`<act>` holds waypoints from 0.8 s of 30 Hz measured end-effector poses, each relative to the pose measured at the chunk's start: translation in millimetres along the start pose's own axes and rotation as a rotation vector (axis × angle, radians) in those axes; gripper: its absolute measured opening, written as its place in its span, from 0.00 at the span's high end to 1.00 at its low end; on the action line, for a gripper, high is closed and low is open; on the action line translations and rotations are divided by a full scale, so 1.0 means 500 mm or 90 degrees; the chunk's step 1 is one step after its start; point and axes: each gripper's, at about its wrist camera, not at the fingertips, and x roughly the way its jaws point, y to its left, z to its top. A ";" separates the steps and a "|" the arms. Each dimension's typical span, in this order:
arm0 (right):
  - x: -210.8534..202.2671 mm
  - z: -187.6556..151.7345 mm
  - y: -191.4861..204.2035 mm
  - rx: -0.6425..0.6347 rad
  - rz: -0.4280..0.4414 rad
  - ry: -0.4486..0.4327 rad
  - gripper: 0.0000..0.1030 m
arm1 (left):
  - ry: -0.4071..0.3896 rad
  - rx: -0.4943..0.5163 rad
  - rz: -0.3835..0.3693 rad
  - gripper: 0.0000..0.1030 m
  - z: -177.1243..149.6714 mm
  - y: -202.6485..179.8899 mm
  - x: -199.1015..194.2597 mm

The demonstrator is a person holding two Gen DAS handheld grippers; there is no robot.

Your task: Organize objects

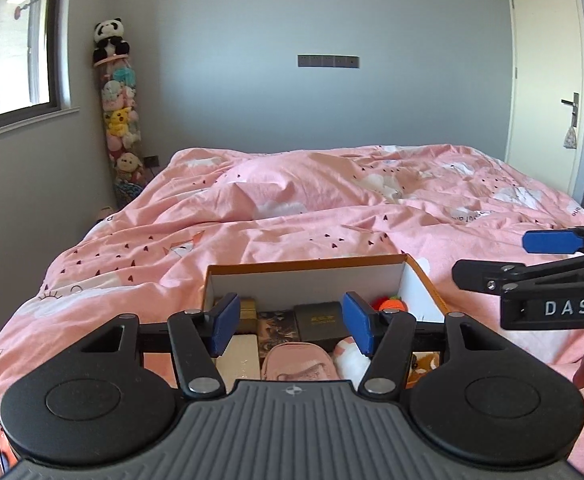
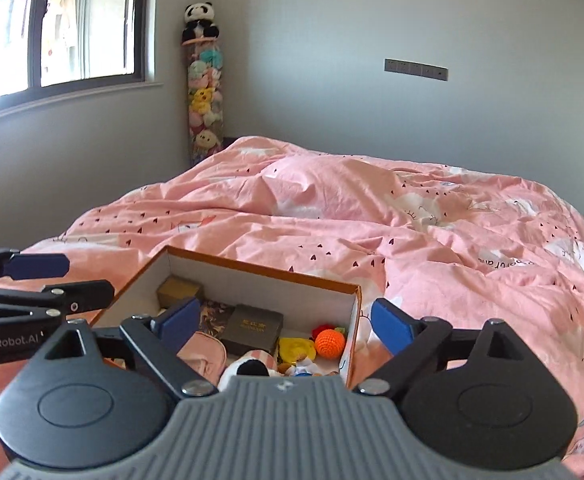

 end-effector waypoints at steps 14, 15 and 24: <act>0.018 -0.103 0.017 0.101 -0.122 -0.052 0.05 | 0.002 -0.005 0.015 0.15 -0.071 0.002 0.034; 0.022 -0.108 0.017 0.101 -0.121 -0.045 0.05 | 0.007 -0.011 0.015 0.14 -0.079 0.004 0.039; 0.063 -0.147 0.014 0.108 -0.109 0.024 0.02 | 0.067 -0.046 0.025 0.14 -0.122 0.016 0.066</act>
